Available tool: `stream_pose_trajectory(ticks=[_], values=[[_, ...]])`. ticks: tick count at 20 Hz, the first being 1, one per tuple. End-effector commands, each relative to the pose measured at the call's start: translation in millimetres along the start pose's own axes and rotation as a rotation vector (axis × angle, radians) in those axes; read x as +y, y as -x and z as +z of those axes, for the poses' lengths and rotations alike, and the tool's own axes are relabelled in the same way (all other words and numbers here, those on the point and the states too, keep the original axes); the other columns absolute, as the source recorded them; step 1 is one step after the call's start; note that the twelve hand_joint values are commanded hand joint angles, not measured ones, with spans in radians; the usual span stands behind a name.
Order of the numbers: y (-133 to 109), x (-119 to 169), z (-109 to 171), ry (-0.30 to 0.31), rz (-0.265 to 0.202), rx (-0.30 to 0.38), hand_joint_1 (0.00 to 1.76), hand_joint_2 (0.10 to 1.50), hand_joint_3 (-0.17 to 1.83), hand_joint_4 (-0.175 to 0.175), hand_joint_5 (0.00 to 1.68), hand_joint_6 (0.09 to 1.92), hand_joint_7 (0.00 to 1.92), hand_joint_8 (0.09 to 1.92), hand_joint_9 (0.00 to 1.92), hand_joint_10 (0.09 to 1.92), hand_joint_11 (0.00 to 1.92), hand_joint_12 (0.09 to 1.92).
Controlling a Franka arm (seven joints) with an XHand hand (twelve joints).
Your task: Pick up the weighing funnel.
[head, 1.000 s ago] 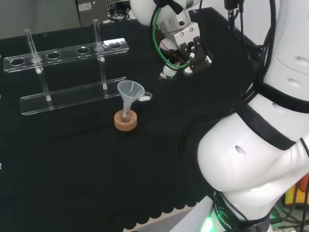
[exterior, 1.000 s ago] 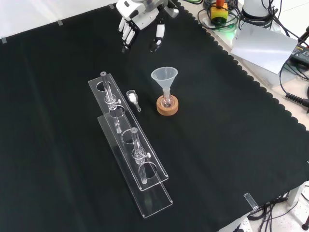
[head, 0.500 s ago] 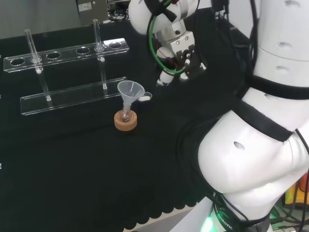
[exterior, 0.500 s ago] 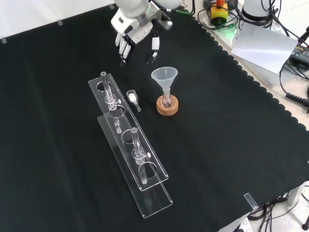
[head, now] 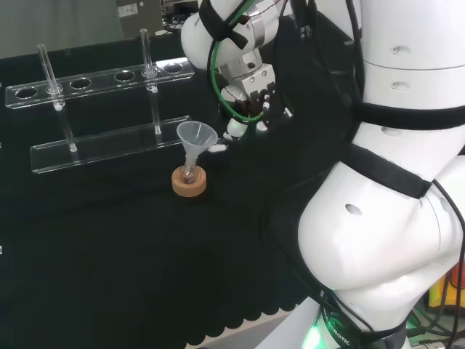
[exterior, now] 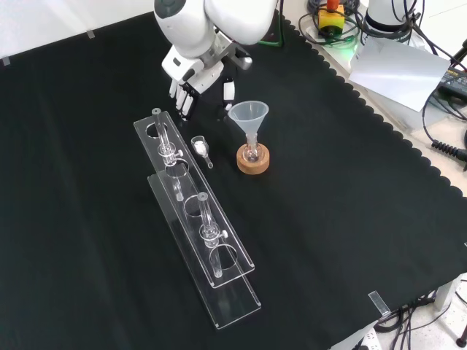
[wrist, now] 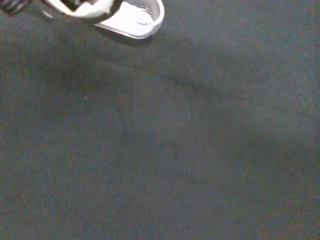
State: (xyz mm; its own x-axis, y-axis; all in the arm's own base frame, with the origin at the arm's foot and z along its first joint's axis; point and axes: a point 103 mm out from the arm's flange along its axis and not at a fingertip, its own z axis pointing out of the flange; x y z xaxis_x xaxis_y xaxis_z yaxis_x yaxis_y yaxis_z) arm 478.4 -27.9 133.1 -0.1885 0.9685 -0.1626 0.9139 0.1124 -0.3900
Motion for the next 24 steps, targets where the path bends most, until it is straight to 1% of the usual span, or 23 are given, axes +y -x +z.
stream_pose_trajectory(ticks=[1,7,15,21,24], values=[[-6.0,8.1,1.7,0.012,-0.013,0.017,0.8,0.68,0.56,-0.046,0.66,0.24,0.64,0.68,0.92,0.43,0.72,1.23],[-13.9,18.7,11.7,-0.003,-0.014,0.036,0.8,0.67,0.56,-0.048,0.64,0.28,0.6,0.7,0.9,0.43,0.69,1.24],[-20.0,21.2,15.9,0.007,-0.018,0.039,0.81,0.67,0.57,-0.051,0.57,0.45,0.56,0.74,0.88,0.47,0.67,1.26],[-21.2,23.2,19.2,0.004,-0.016,0.033,0.81,0.66,0.58,-0.053,0.56,0.46,0.55,0.74,0.87,0.47,0.67,1.26],[-22.2,24.1,19.8,0.0,-0.025,0.037,0.81,0.66,0.58,-0.054,0.55,0.46,0.55,0.74,0.87,0.47,0.67,1.26]])
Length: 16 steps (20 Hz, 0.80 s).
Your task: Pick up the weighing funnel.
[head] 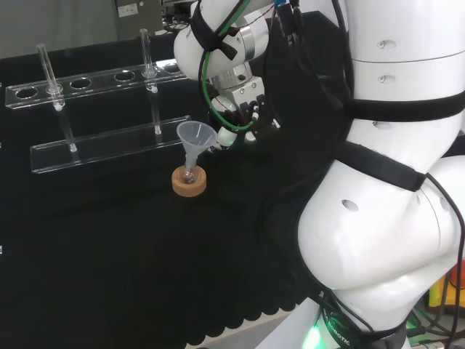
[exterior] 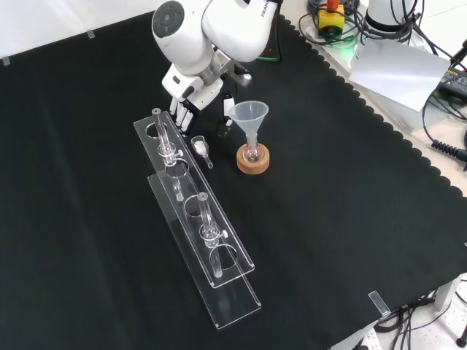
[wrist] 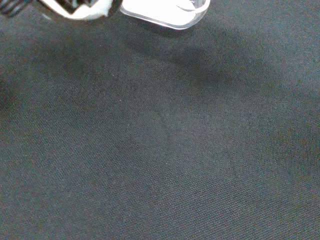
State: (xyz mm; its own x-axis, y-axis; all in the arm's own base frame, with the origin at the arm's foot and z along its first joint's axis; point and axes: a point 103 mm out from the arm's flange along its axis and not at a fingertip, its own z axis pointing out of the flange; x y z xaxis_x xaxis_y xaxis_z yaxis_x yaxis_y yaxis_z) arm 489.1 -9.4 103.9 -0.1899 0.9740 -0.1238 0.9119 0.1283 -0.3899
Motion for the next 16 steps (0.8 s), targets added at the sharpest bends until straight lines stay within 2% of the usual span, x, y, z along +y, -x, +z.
stream_pose_trajectory(ticks=[1,16], values=[[-1.8,1.6,2.0,-0.005,-0.009,0.001,0.81,0.66,0.58,-0.055,0.54,0.46,0.55,0.74,0.87,0.47,0.67,1.26],[-5.9,6.9,9.8,-0.006,-0.002,0.005,0.81,0.65,0.59,-0.057,0.53,0.48,0.54,0.75,0.86,0.48,0.66,1.26]])
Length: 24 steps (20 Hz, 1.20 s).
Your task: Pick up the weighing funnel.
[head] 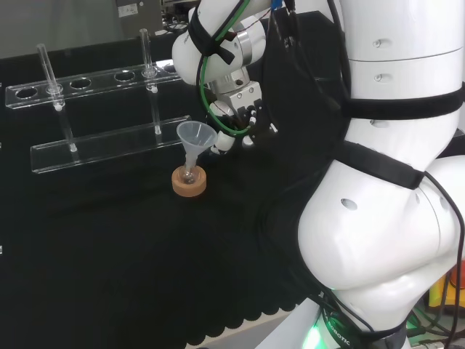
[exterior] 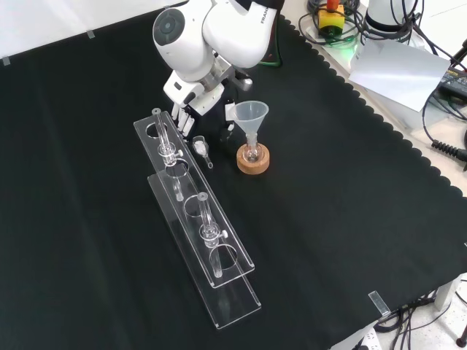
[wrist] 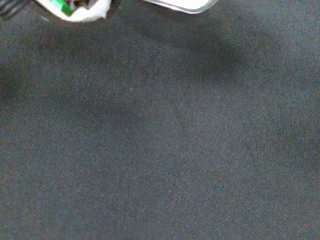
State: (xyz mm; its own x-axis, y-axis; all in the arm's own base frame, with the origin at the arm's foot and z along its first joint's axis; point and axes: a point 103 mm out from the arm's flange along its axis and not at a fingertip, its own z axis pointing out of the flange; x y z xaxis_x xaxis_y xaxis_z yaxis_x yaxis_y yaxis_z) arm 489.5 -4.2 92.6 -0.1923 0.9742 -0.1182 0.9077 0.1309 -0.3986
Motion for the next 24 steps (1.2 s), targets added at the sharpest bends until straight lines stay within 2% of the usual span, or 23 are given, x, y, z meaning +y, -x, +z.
stream_pose_trajectory(ticks=[1,10,24], values=[[0.2,1.4,0.8,0.004,0.003,-0.002,0.81,0.65,0.59,-0.057,0.53,0.48,0.54,0.75,0.86,0.48,0.66,1.26],[-0.7,3.4,2.5,0.001,-0.006,-0.002,0.81,0.65,0.59,-0.058,0.52,0.49,0.53,0.75,0.85,0.49,0.66,1.26],[-0.4,8.2,7.7,-0.007,0.006,0.002,0.81,0.65,0.59,-0.059,0.54,0.52,0.53,0.75,0.85,0.5,0.65,1.26]])
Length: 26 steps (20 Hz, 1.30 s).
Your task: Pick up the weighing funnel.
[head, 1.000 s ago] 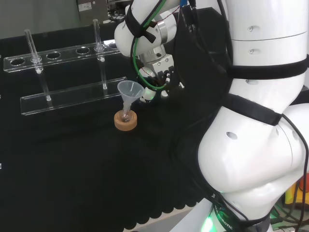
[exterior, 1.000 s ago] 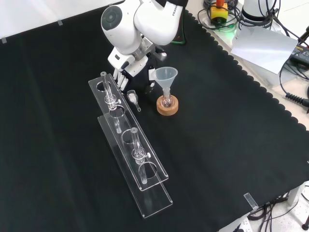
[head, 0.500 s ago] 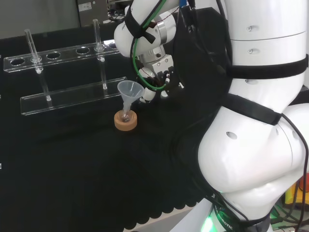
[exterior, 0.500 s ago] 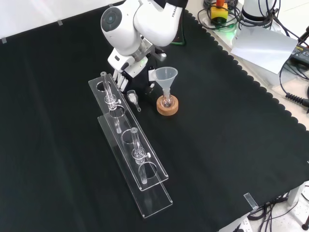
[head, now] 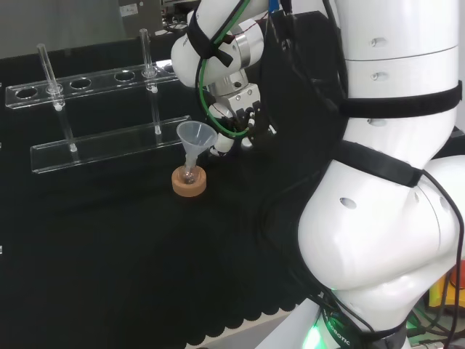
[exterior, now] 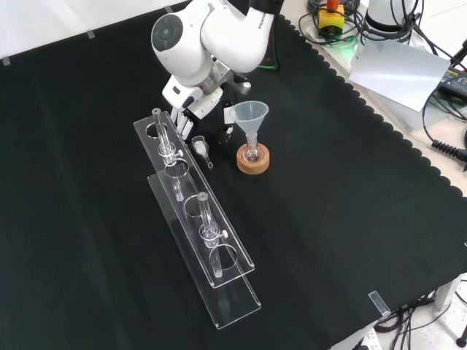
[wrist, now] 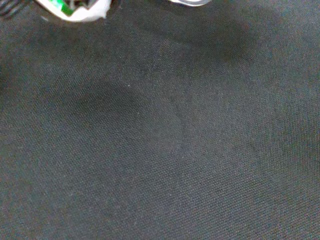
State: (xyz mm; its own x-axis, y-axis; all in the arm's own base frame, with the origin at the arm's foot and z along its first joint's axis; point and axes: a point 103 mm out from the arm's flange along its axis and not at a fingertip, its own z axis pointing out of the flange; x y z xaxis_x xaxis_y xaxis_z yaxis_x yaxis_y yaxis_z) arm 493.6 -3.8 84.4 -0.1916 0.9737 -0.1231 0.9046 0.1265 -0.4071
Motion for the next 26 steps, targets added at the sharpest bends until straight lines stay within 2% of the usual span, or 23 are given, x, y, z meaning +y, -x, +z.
stream_pose_trajectory(ticks=[1,8,26], values=[[0.3,1.5,2.1,0.003,0.004,0.007,0.81,0.65,0.6,-0.059,0.54,0.52,0.53,0.75,0.85,0.5,0.65,1.26],[1.0,8.3,8.4,-0.014,-0.001,0.01,0.81,0.65,0.6,-0.059,0.54,0.53,0.53,0.75,0.85,0.5,0.65,1.27],[-0.3,8.7,6.7,0.0,0.002,0.001,0.81,0.67,0.6,-0.055,0.59,0.57,0.54,0.76,0.86,0.51,0.65,1.27]])
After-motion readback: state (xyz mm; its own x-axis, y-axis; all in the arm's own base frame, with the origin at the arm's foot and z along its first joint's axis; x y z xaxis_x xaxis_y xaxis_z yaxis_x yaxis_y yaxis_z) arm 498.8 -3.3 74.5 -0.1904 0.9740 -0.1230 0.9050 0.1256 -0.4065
